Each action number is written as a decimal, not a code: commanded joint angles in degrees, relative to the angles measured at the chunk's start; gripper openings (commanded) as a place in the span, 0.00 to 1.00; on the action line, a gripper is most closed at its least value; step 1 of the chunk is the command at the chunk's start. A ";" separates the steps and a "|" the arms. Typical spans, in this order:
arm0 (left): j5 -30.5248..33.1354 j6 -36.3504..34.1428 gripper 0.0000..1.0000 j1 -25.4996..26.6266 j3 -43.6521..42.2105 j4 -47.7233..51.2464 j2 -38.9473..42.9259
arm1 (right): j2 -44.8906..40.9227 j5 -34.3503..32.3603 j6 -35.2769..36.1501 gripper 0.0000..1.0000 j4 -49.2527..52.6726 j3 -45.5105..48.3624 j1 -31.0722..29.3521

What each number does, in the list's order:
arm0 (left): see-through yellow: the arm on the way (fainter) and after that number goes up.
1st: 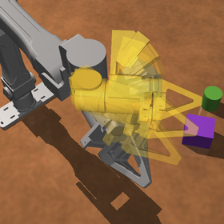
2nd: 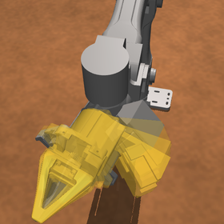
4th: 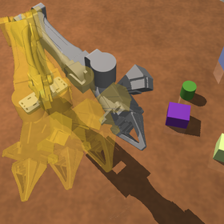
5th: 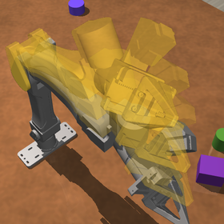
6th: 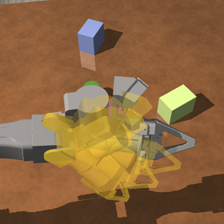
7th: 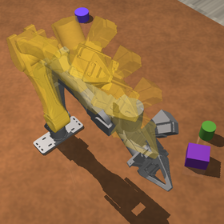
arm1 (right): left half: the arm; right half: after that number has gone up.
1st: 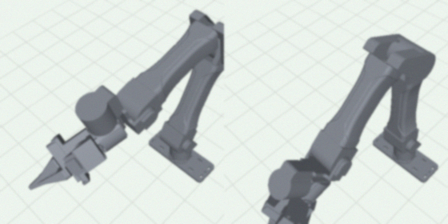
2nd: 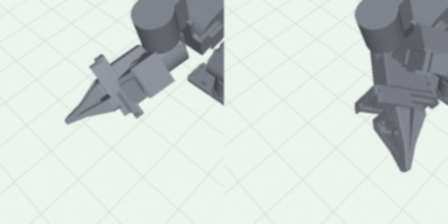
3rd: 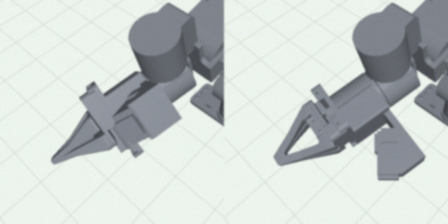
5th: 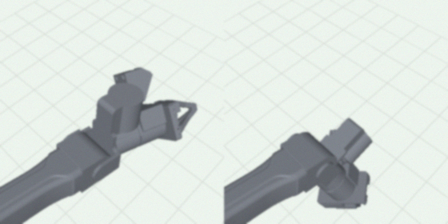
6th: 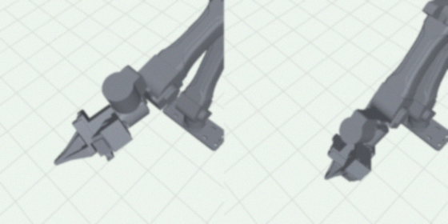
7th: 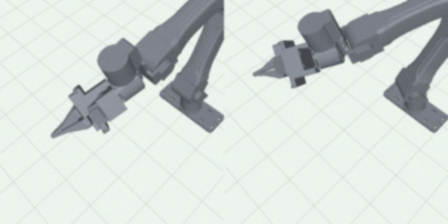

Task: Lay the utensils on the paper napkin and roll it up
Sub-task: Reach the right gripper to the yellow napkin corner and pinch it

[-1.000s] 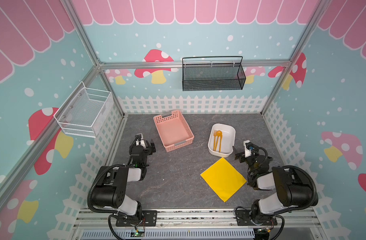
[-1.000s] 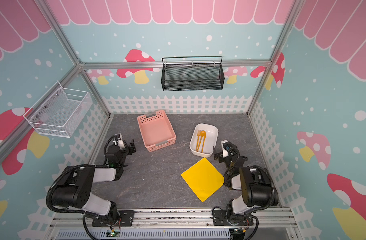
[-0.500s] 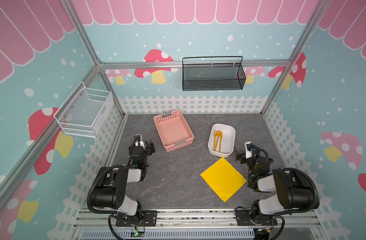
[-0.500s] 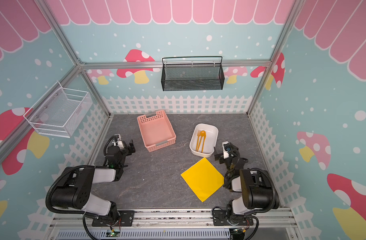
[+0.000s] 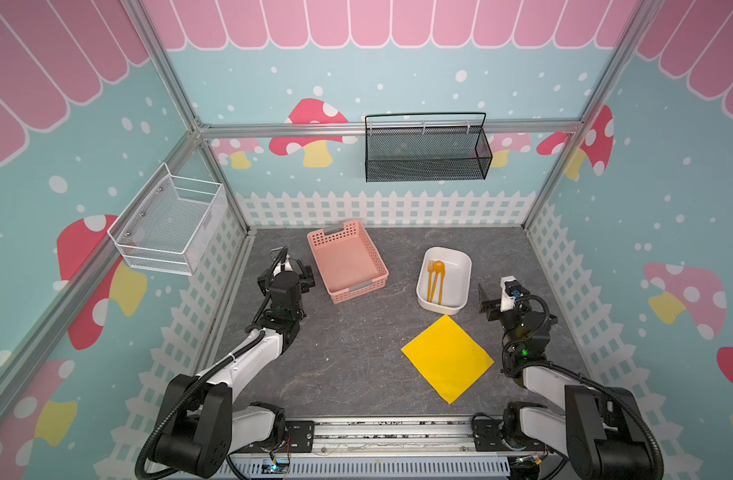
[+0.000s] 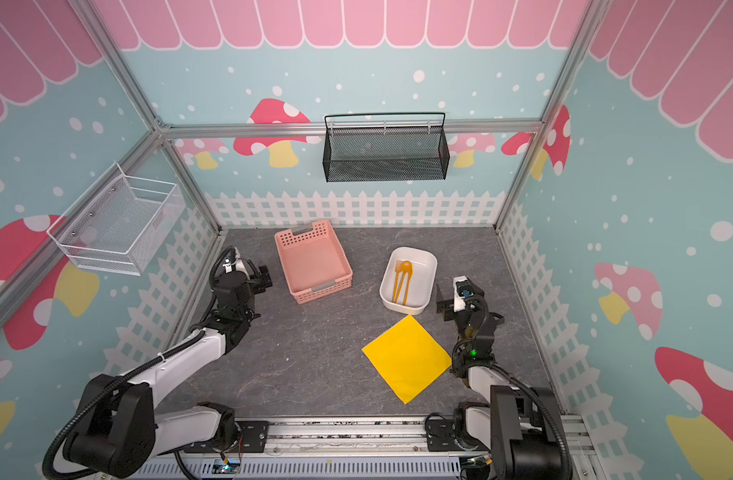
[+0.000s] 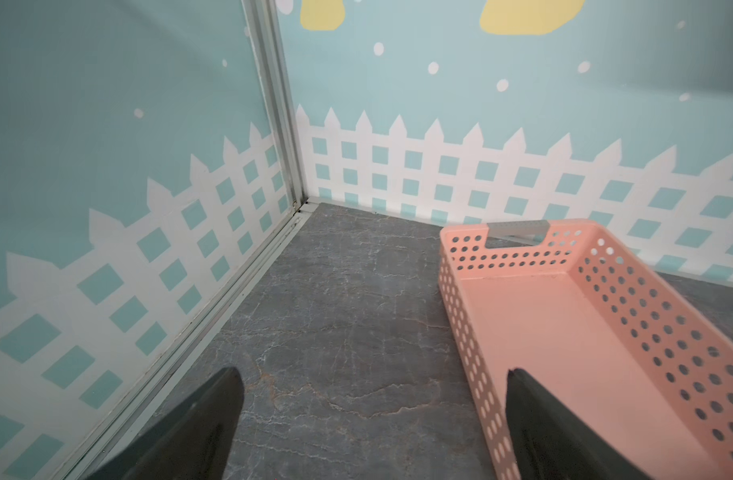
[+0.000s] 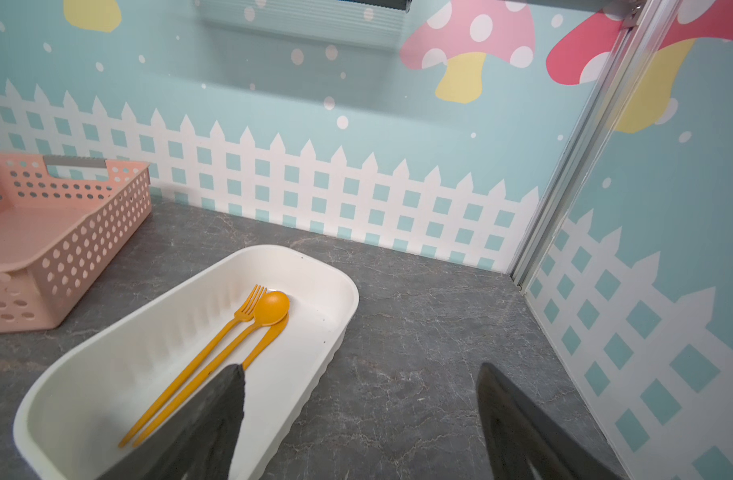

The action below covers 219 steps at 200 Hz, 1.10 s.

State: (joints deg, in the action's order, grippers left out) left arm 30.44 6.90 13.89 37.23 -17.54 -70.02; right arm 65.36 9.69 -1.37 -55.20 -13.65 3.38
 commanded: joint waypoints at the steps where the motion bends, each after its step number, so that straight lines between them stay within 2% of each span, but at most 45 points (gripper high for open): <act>1: -1.96 4.33 1.00 1.31 4.50 12.90 3.35 | -2.73 -1.12 -2.85 0.87 16.56 -4.73 0.23; 17: -6.66 6.98 1.00 1.40 8.07 19.47 5.15 | -4.38 -1.22 -6.10 0.86 21.58 -6.62 0.23; 33: -8.74 7.28 1.00 1.40 11.57 25.85 6.43 | -5.95 -0.10 -9.84 0.84 26.01 -8.19 0.23; 78: -13.97 0.77 1.00 1.39 19.04 37.47 8.83 | -6.96 7.32 -18.52 0.75 38.71 -13.32 0.16; 109: -15.04 -2.38 1.00 1.40 17.23 35.25 9.28 | -6.22 12.26 -22.94 0.69 45.09 -15.62 -0.75; 137: -15.49 -0.81 1.00 1.38 17.70 35.74 8.82 | -5.40 15.22 -24.88 0.68 50.72 -17.69 -3.54; 181: -16.19 -0.84 1.00 1.30 16.16 34.44 10.17 | -4.72 16.12 -27.02 0.68 57.88 -19.15 -12.59; 219: -16.33 -0.93 1.00 1.31 14.75 34.52 11.99 | -4.94 18.48 -31.14 0.68 60.18 -17.03 -19.21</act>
State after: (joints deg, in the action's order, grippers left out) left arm 14.55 6.83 15.14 53.15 16.49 -60.07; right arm 60.38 25.71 -28.62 1.37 -31.55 -13.21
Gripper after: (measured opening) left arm 0.999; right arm 0.679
